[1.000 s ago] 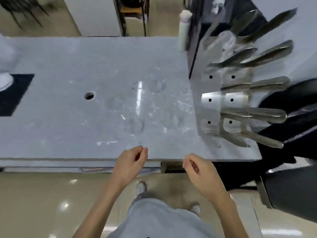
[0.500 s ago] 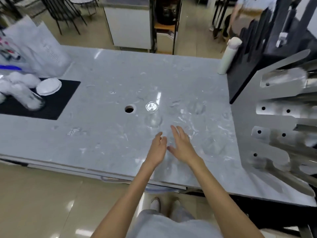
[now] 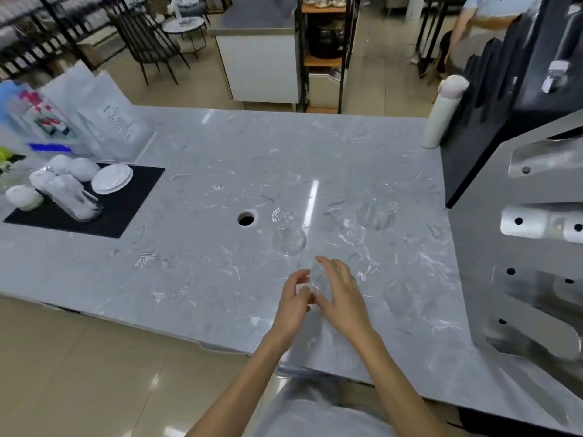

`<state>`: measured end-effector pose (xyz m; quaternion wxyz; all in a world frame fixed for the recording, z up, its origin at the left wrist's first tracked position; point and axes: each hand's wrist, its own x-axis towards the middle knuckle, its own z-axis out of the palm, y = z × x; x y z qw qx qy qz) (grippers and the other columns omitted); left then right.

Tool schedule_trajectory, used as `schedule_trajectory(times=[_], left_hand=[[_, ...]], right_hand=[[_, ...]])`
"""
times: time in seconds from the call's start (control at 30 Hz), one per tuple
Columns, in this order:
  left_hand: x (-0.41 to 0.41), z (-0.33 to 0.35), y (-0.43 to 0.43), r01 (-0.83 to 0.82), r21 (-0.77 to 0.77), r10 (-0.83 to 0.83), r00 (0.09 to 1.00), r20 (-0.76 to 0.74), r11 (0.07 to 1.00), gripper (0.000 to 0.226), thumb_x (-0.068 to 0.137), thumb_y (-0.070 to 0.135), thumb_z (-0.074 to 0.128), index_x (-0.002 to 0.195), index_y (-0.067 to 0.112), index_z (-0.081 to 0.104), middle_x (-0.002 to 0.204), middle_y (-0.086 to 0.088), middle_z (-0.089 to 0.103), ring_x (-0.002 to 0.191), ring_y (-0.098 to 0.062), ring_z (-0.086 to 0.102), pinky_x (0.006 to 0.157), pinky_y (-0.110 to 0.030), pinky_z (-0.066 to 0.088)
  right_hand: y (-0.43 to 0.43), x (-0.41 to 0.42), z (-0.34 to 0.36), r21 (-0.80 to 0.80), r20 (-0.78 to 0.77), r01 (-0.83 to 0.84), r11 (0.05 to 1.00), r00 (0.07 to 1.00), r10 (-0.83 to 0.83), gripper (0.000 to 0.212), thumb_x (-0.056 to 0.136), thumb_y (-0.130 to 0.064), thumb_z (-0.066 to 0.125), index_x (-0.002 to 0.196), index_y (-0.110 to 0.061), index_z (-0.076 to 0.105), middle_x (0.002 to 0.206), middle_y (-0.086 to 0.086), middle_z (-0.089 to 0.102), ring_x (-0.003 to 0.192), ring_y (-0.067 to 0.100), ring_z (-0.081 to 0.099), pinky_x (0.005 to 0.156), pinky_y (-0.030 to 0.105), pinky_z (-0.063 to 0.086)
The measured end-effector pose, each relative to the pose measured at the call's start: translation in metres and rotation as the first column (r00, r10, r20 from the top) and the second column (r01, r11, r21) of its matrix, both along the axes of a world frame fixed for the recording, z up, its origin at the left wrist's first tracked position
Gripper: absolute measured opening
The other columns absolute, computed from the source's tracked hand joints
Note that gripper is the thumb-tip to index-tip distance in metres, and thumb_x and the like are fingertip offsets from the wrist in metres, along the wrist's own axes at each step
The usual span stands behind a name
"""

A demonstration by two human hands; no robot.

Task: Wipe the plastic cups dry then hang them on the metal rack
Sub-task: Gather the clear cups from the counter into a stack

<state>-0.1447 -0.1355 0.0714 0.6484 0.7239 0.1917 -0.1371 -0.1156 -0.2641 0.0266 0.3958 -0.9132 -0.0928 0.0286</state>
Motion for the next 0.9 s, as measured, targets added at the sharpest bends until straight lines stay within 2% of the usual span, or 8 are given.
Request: schedule_trajectory(times=[0.17,0.3,0.37,0.47,0.53,0.63,0.77,0.9], left_hand=[[0.005,-0.002,0.011,0.05,0.08,-0.052,0.998,0.032,0.996,0.045,0.091,-0.002,0.051,0.115,0.035,0.057,0.124,0.005,0.058,0.109,-0.024,0.065,0.088,-0.029,0.057],[0.022,-0.011,0.024,-0.057,0.227,0.044,0.997,0.062,0.972,0.037,0.097,0.004,0.051,0.129,0.022,0.053,0.128,-0.004,0.06,0.097,-0.01,0.064,0.073,-0.014,0.054],[0.042,-0.012,0.033,-0.132,0.309,0.101,0.988,0.115,0.942,0.042,0.096,0.007,0.058,0.135,0.019,0.047,0.133,-0.007,0.054,0.101,-0.011,0.06,0.079,-0.011,0.051],[0.086,-0.011,0.047,-0.124,0.437,0.086,0.991,0.105,0.891,0.066,0.09,0.012,0.07,0.147,0.01,0.037,0.146,-0.014,0.043,0.132,-0.029,0.045,0.109,-0.036,0.041],[0.112,-0.01,0.053,-0.096,0.505,0.075,0.995,0.062,0.858,0.085,0.082,0.018,0.079,0.152,0.006,0.03,0.152,-0.018,0.038,0.14,-0.034,0.038,0.115,-0.047,0.035],[0.133,-0.014,0.057,-0.067,0.508,0.055,0.998,0.039,0.859,0.101,0.073,0.024,0.088,0.153,0.008,0.028,0.154,-0.017,0.036,0.142,-0.034,0.035,0.116,-0.048,0.034],[0.141,-0.032,0.058,-0.039,0.46,0.039,0.999,0.009,0.887,0.103,0.068,0.026,0.091,0.151,0.012,0.031,0.152,-0.009,0.044,0.14,-0.03,0.04,0.114,-0.042,0.035],[0.144,-0.056,0.056,-0.006,0.609,0.056,0.996,-0.064,0.793,0.083,0.071,0.048,0.083,0.137,0.018,0.043,0.137,-0.005,0.056,0.132,-0.028,0.047,0.107,-0.043,0.041]], right_hand=[[-0.007,-0.001,0.001,-0.005,0.01,-0.044,0.999,0.999,0.044,0.074,0.087,-0.04,0.069,0.144,-0.053,0.023,0.141,-0.015,0.035,0.12,0.016,0.049,0.092,0.032,0.05],[-0.012,0.004,0.008,0.028,-0.018,-0.088,0.996,0.996,0.089,0.074,0.086,-0.035,0.07,0.142,-0.052,0.026,0.139,-0.012,0.036,0.12,0.016,0.049,0.095,0.031,0.048],[-0.018,0.009,0.015,0.129,-0.065,-0.066,0.99,0.995,0.075,0.076,0.085,-0.03,0.073,0.143,-0.05,0.029,0.139,-0.011,0.035,0.125,0.015,0.048,0.1,0.03,0.046],[-0.026,0.024,0.039,0.285,-0.068,0.003,0.959,0.998,0.017,0.076,0.085,-0.033,0.075,0.143,-0.053,0.03,0.141,-0.017,0.032,0.127,0.007,0.046,0.099,0.033,0.048],[-0.027,0.042,0.064,0.334,0.001,0.009,0.942,1.0,-0.01,0.075,0.085,-0.035,0.074,0.142,-0.055,0.03,0.143,-0.02,0.031,0.127,0.003,0.045,0.097,0.032,0.048],[-0.018,0.081,0.101,0.374,0.079,-0.034,0.927,0.997,0.004,0.075,0.084,-0.041,0.073,0.143,-0.056,0.029,0.143,-0.021,0.031,0.116,-0.012,0.046,0.089,0.025,0.049],[0.018,0.134,0.123,0.249,0.091,-0.146,0.957,0.988,0.127,0.075,0.087,-0.04,0.071,0.145,-0.053,0.025,0.148,-0.012,0.028,0.124,0.01,0.049,0.096,0.034,0.051],[0.052,0.163,0.104,0.027,0.047,-0.273,0.962,0.961,0.272,0.076,0.088,-0.036,0.069,0.15,-0.041,0.025,0.15,-0.001,0.031,0.124,0.024,0.054,0.098,0.04,0.049]])
